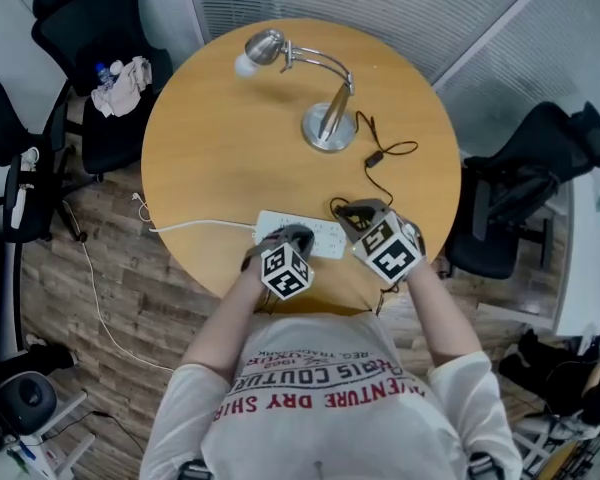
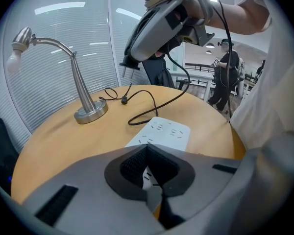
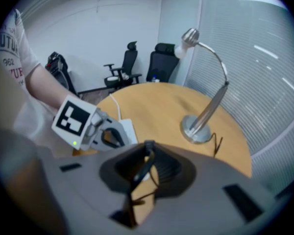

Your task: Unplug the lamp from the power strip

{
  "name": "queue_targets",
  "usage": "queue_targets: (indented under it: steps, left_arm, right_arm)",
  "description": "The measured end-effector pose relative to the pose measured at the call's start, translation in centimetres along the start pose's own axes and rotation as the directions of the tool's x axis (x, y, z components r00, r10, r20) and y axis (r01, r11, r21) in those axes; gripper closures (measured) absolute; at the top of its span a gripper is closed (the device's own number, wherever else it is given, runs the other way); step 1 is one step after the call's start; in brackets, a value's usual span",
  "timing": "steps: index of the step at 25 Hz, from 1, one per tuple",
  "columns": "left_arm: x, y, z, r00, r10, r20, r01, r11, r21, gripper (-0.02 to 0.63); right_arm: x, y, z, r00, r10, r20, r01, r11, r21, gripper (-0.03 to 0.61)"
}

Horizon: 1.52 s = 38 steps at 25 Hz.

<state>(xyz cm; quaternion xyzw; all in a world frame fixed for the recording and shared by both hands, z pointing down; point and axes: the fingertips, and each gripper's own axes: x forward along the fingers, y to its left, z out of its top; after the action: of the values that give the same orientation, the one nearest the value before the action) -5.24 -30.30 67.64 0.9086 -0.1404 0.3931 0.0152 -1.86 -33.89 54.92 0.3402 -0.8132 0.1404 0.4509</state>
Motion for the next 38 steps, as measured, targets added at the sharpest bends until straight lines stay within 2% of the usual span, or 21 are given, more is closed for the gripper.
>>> queue_targets:
  steps: [3, 6, 9, 12, 14, 17, 19, 24, 28, 31, 38]
  left_arm:
    - [-0.8, -0.5, 0.2, 1.0, -0.014, 0.001, 0.014, 1.0, 0.018, 0.586]
    - [-2.7, 0.2, 1.3, 0.998, 0.037, 0.053, -0.037, 0.999, 0.0, 0.586]
    - [-5.1, 1.5, 2.8, 0.99, 0.095, 0.106, -0.09, 0.995, -0.047, 0.586]
    - [-8.1, 3.2, 5.1, 0.967, 0.154, 0.205, -0.129, 0.983, -0.13, 0.586]
    - [-10.4, 4.5, 6.8, 0.939, 0.199, 0.281, -0.147, 0.97, -0.194, 0.586]
    - [-14.3, 6.6, 9.6, 0.874, 0.277, 0.399, -0.172, 0.945, -0.278, 0.586]
    - [-16.4, 7.5, 10.6, 0.839, 0.309, 0.449, -0.172, 0.932, -0.32, 0.586]
    - [-19.6, 8.2, 11.6, 0.786, 0.326, 0.526, -0.137, 0.92, -0.366, 0.586]
    - [-20.7, 8.0, 11.4, 0.754, 0.334, 0.565, -0.109, 0.913, -0.394, 0.586]
    - [-21.1, 7.8, 11.3, 0.734, 0.33, 0.594, -0.083, 0.911, -0.403, 0.586]
    - [-21.1, 7.5, 11.3, 0.736, 0.315, 0.599, -0.064, 0.914, -0.402, 0.585]
  right_arm:
    - [-0.8, 0.0, 0.4, 0.991, -0.067, 0.119, 0.056, 0.994, 0.092, 0.508]
    - [-1.7, 0.0, 0.7, 0.969, -0.13, 0.212, 0.091, 0.979, 0.184, 0.506]
    - [-2.8, 0.2, 1.1, 0.945, -0.16, 0.286, 0.08, 0.959, 0.272, 0.506]
    - [-3.7, 0.4, 1.8, 0.916, -0.182, 0.358, 0.054, 0.939, 0.34, 0.506]
    - [-4.3, 0.5, 2.3, 0.895, -0.205, 0.397, 0.051, 0.93, 0.365, 0.506]
    - [-5.4, 0.7, 3.1, 0.858, -0.236, 0.456, 0.049, 0.922, 0.385, 0.506]
    - [-6.0, 0.9, 3.5, 0.833, -0.249, 0.494, 0.045, 0.92, 0.388, 0.506]
    - [-7.0, 1.2, 3.9, 0.782, -0.26, 0.567, 0.035, 0.926, 0.375, 0.506]
    - [-7.9, 1.2, 3.8, 0.744, -0.283, 0.605, 0.045, 0.925, 0.377, 0.506]
    - [-8.3, 1.0, 3.7, 0.736, -0.302, 0.606, 0.062, 0.921, 0.384, 0.506]
    - [-7.9, 1.5, 3.3, 0.74, -0.314, 0.595, 0.099, 0.926, 0.365, 0.506]
